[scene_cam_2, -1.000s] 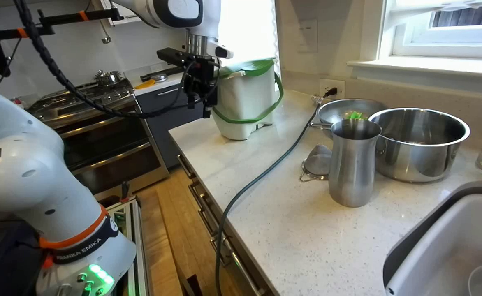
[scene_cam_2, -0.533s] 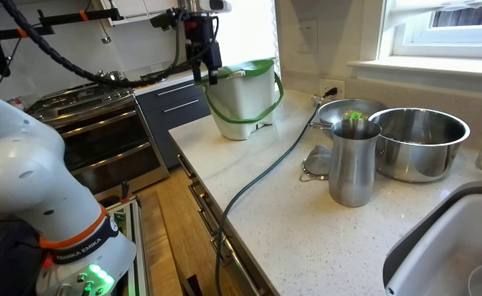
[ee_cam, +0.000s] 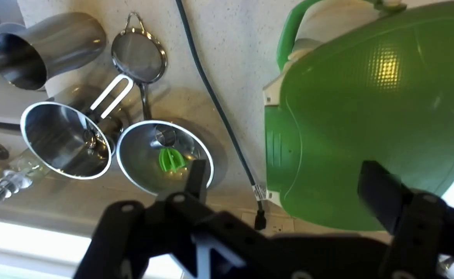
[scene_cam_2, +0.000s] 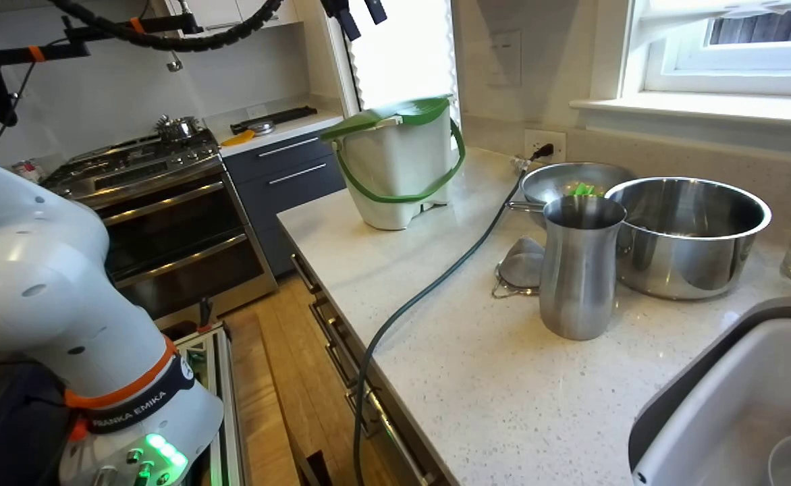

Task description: Move the cup from the shelf to the countertop

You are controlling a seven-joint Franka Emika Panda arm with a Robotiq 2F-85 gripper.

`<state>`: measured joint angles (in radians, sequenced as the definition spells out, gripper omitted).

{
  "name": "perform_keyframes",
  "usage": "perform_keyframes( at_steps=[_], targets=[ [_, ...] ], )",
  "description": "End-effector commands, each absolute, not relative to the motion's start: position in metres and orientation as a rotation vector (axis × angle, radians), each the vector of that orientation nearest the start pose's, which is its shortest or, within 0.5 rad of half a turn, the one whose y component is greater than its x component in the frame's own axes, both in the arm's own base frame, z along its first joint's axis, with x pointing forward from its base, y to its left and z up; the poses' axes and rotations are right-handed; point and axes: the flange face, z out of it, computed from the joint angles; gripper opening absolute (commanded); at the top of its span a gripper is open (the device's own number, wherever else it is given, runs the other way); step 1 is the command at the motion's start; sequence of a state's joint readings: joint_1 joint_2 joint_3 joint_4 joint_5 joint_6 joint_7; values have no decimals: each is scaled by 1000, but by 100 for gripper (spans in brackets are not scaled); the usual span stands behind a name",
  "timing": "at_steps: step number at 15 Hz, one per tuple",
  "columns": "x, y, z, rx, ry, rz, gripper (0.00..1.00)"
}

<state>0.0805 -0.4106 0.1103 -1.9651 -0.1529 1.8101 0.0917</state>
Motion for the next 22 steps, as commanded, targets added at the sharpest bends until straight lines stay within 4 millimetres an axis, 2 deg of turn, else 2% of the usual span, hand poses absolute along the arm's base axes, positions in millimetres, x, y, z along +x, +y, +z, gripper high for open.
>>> perform_keyframes(
  at_steps=[1,3,4,12,14,19,22],
  targets=[
    [438,82,668,-3260,-180,-477,100],
    [438,82,669,-3258,-177,-484,100],
    [438,84,677,-3247,-188,-516,100],
    [423,75,806,-3039,-87,-859,100],
    [422,70,828,-3000,-57,-934,100],
    [421,64,869,-2927,-19,-1107,100],
    [424,68,894,-2800,-46,-1338,100]
  ],
)
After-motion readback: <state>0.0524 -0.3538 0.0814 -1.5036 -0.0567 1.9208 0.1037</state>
